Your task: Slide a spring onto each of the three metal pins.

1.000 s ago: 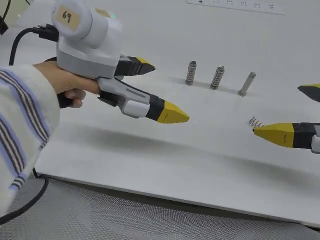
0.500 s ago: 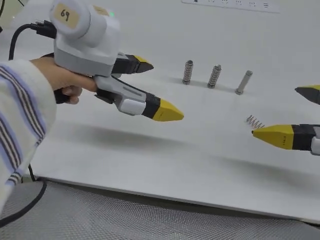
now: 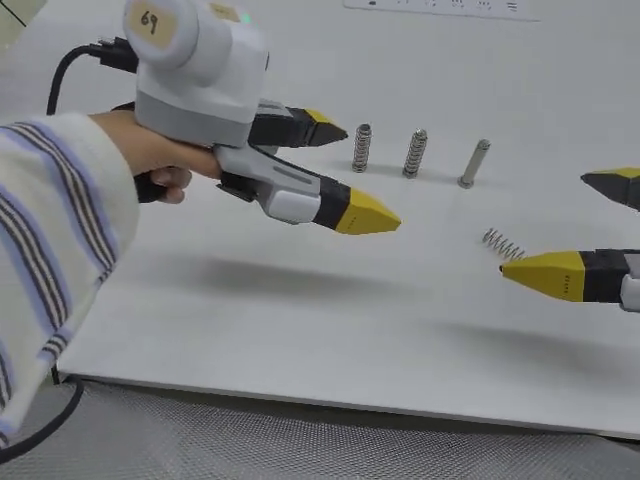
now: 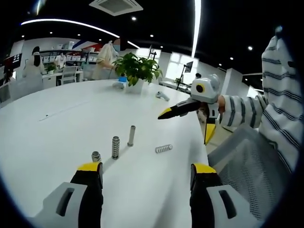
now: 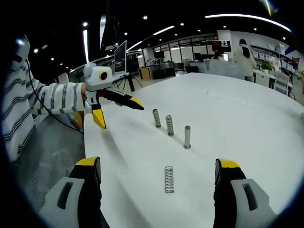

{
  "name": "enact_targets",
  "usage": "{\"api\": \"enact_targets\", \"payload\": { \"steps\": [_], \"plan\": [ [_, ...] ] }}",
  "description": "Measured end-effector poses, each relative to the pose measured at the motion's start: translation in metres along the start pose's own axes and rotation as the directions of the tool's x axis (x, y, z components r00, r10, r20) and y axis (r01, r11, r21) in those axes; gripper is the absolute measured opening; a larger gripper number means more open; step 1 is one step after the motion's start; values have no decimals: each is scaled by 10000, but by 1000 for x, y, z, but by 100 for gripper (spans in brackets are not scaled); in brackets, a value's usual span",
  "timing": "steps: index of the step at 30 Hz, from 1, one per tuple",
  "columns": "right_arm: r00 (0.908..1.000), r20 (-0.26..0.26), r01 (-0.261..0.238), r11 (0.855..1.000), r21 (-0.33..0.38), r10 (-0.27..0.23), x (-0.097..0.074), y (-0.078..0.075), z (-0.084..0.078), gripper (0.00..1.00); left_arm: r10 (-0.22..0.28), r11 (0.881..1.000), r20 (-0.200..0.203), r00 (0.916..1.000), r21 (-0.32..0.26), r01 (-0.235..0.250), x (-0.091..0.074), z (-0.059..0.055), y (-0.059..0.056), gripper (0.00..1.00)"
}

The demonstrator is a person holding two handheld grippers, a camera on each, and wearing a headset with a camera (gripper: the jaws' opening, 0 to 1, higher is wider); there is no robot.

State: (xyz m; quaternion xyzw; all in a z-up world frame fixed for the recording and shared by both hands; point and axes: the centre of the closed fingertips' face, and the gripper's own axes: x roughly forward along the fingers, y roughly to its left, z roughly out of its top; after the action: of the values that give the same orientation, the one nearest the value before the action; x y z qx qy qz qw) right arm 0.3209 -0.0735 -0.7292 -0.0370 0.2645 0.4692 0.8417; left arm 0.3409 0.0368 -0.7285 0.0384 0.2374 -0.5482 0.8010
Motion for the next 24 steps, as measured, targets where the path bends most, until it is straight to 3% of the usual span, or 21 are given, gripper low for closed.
{"api": "enact_targets", "payload": {
  "steps": [2,6,10,13,16,22,24],
  "plan": [
    [10000,21,54,10000,41,-54,-1,-1,-1,99,-166,9998,-84,9998,103,167,7,3,-7,67],
    [9999,68,101,9999,70,-102,-2,-1,0,99,-395,9985,-150,9991,380,400,14,9,-6,65],
    [9999,88,148,9999,59,-148,-3,0,1,99,-782,9943,-320,9964,702,803,31,16,-18,56],
    [9999,66,128,9999,58,-129,-3,2,1,99,-1300,9861,-580,9898,966,1352,38,18,-25,49],
    [9999,36,124,9999,18,-124,-3,2,2,99,-1537,9754,-1026,9828,1432,1675,48,17,-28,49],
    [9999,3,165,9999,-13,-165,-5,2,2,98,-1925,9625,-1208,9738,1702,2113,70,21,-38,45],
    [9999,-40,145,9999,-6,-145,-5,3,1,98,-1811,9498,-1797,9669,2231,2193,77,14,-39,46]
  ]
}}
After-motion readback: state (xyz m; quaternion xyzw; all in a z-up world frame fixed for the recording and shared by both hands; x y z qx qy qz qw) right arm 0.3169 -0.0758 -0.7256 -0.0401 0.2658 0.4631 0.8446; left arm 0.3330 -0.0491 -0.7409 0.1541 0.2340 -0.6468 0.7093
